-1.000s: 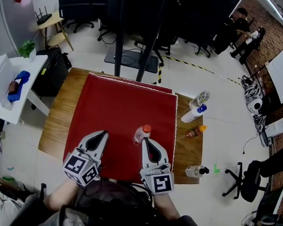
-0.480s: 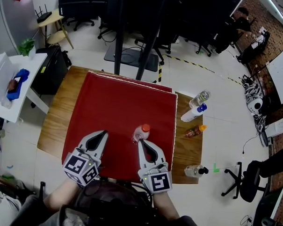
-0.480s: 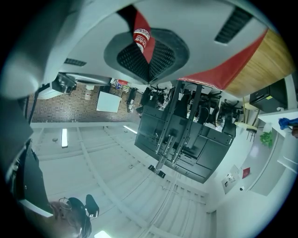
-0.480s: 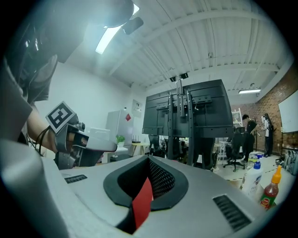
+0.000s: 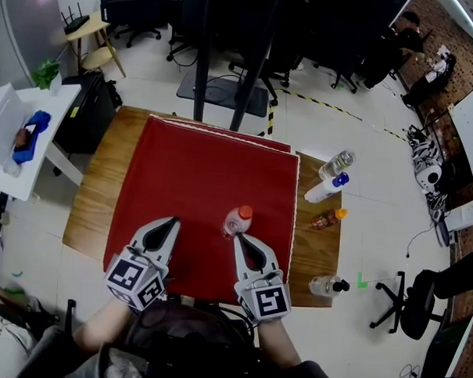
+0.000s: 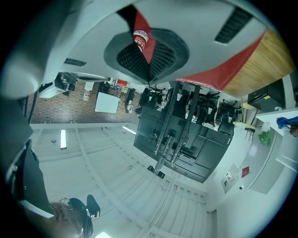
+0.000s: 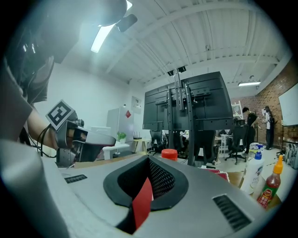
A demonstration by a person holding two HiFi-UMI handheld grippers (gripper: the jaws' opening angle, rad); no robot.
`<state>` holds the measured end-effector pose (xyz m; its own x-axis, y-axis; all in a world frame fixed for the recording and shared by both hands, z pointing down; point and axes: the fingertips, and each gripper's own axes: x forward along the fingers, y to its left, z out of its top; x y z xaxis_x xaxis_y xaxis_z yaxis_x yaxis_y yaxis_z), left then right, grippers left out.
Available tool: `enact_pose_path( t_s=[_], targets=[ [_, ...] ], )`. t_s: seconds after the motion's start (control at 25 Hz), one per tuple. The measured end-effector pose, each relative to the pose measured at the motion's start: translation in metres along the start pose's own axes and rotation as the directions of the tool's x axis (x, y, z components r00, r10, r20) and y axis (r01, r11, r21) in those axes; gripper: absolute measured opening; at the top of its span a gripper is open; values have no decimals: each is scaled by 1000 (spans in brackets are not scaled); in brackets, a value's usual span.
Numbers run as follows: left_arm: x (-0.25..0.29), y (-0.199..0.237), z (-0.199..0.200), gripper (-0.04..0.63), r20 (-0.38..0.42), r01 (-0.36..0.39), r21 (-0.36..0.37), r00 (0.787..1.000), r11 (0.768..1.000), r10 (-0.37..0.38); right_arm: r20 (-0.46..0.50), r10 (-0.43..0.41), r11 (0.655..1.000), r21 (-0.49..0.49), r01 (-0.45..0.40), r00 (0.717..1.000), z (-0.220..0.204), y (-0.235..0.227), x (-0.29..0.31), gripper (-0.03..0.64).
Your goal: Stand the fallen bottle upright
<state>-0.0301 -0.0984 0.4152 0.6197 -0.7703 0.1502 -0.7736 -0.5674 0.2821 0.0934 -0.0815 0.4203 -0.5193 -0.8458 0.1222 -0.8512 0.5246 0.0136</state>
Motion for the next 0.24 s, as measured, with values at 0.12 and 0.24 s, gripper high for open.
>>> enact_pose_path(
  t_s=[0.12,0.24],
  targets=[
    [-2,1,-1,29,-5,-3,-3,1000,1000,3,-11,2,1000,-1,-2,1000,-3,0,0,-9],
    [-2,2,0,29,-6,-7,-10,1000,1000,7,-17,2,1000,3,-2,1000,-3,-2,-1,-9]
  ],
)
